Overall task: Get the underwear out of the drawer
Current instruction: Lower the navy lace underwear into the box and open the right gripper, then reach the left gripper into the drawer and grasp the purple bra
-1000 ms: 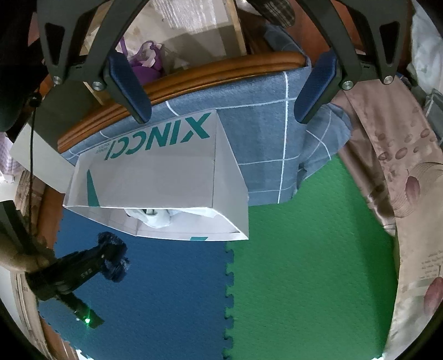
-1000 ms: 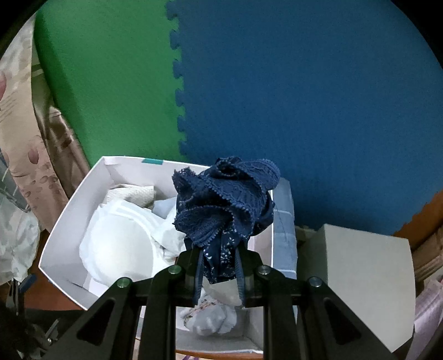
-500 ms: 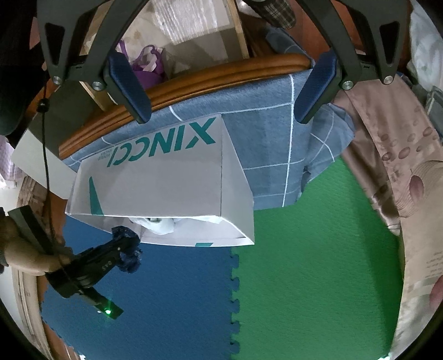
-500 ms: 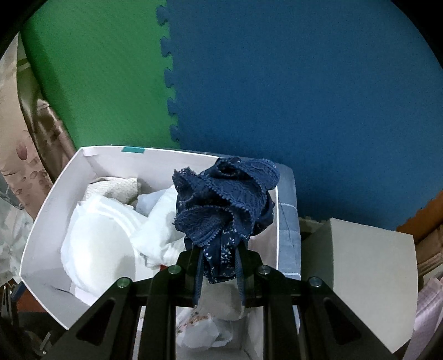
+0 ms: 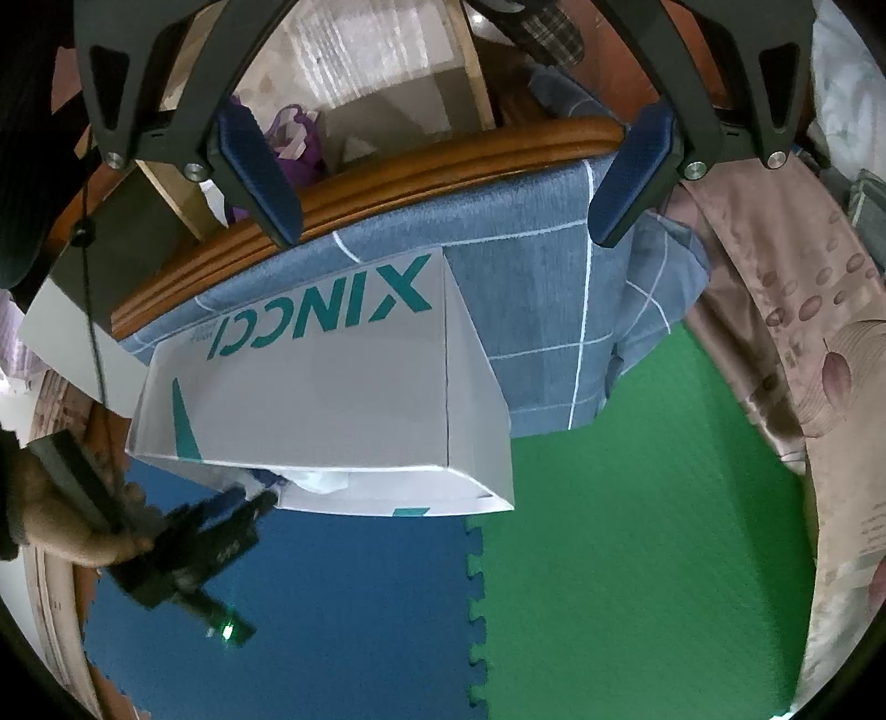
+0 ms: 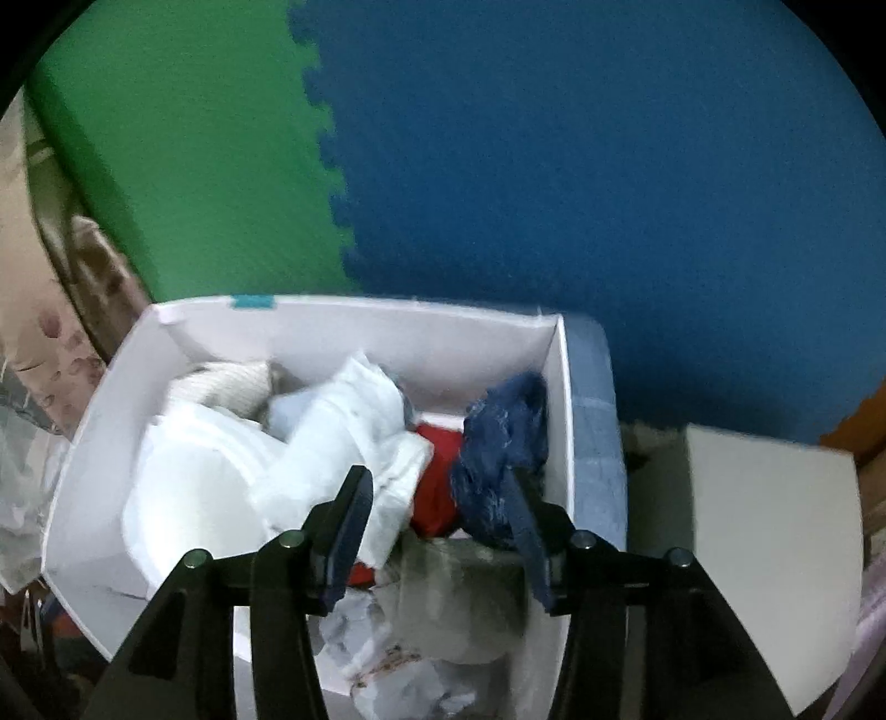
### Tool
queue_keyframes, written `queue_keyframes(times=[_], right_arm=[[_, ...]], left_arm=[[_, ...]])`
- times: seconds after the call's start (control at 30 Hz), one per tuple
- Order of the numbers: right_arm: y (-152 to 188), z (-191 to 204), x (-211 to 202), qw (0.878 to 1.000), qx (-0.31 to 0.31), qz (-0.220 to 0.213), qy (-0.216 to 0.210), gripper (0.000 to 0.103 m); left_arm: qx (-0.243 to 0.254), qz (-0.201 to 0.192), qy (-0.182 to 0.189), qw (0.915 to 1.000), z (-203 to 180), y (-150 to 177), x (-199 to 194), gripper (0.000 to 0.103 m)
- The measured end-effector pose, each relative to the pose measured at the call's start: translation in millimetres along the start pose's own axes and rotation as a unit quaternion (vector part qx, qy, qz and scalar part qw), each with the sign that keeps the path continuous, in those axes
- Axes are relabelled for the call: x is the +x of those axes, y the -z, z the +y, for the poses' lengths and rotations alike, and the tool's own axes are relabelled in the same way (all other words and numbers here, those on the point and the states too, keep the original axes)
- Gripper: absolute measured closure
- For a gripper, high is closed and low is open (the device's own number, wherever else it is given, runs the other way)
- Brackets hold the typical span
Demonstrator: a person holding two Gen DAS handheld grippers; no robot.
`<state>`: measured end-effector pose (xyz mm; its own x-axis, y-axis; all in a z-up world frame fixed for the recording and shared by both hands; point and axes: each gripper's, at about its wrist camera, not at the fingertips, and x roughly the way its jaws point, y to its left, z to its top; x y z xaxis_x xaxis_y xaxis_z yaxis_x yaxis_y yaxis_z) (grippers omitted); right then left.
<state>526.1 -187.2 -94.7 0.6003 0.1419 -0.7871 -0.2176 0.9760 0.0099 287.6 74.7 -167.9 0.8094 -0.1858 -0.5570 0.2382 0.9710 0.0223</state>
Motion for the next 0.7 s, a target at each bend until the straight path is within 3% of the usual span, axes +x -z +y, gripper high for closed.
queue_keyframes(times=[0.07,0.13,0.33,0.4,0.53,0.7], right_arm=[[4,-2,-25,0.999,0.002,-0.028,-0.015,0.051],[17,-5,-64,0.996,0.004,-0.073,-0.057,0.043],[102,-23,-136,0.984,-0.037,-0.148,-0.092,0.025],[148,-37,-137,0.983,-0.041,-0.147,-0.101,0.025],[221,-63,-112,0.986,0.009,-0.111,-0.125,0.025],[287,-102,-67,0.984,0.093,-0.054,-0.142,0.025]], left_arm=[[0.009,0.005,0.004,0.9999,-4,2,2,0.001],[0.020,0.007,0.016,0.9996,-9,5,2,0.001],[0.089,0.042,0.064,0.9930,-51,20,15,0.001],[0.121,0.057,0.074,0.9883,-70,27,22,0.001],[0.234,0.063,0.095,0.9654,-123,42,34,0.001],[0.285,0.081,0.147,0.9436,-171,52,62,0.001]])
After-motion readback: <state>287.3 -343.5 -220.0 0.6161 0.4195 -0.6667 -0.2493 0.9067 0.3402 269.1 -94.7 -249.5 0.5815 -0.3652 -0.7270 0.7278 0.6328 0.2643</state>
